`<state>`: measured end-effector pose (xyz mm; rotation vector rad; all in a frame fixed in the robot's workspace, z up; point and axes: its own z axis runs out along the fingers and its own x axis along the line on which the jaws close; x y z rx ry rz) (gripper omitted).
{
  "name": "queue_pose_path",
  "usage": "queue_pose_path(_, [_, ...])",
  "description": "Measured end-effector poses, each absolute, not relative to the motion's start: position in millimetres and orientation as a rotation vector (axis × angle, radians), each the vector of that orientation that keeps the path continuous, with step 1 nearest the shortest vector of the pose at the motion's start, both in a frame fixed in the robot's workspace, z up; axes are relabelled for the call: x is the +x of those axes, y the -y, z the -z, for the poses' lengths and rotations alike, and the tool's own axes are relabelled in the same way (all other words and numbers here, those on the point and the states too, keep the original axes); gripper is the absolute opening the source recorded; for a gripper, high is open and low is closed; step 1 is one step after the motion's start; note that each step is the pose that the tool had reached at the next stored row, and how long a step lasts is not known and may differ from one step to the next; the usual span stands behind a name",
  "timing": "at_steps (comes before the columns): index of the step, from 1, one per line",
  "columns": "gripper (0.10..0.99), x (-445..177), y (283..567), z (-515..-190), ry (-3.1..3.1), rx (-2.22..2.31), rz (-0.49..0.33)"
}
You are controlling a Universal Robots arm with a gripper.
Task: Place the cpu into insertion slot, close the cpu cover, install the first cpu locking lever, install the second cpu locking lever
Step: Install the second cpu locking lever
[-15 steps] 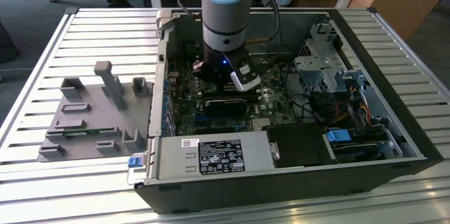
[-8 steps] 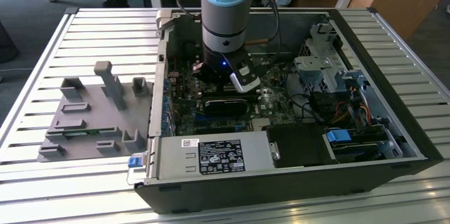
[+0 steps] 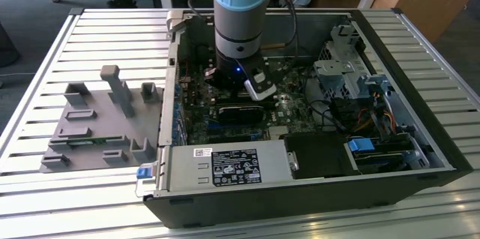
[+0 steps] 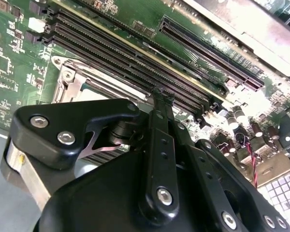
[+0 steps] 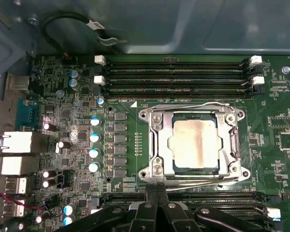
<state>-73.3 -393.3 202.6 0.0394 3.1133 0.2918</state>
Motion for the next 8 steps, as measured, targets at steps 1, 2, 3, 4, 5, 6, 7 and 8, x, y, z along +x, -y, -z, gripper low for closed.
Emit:
queue_pose_path(1, [0.106,-73.4,393.3,-202.1,-3.113,0.039,-0.294])
queue_pose_path(2, [0.106,-73.5,393.3,-201.7,-3.113,0.039,-0.296])
queue_pose_path(3, [0.106,-74.0,393.3,-201.3,-3.113,0.04,-0.298])
queue_pose_path(4, [0.106,-74.8,393.3,-201.0,-3.113,0.04,-0.301])
queue_pose_path(5, [0.106,-75.1,393.2,-200.6,-3.112,0.04,-0.303])
queue_pose_path(6, [0.106,-75.2,393.3,-200.2,-3.112,0.039,-0.305])
queue_pose_path(7, [0.106,-75.2,393.3,-199.7,-3.112,0.04,-0.307])
queue_pose_path(8, [0.106,-75.3,393.3,-199.2,-3.112,0.04,-0.309])
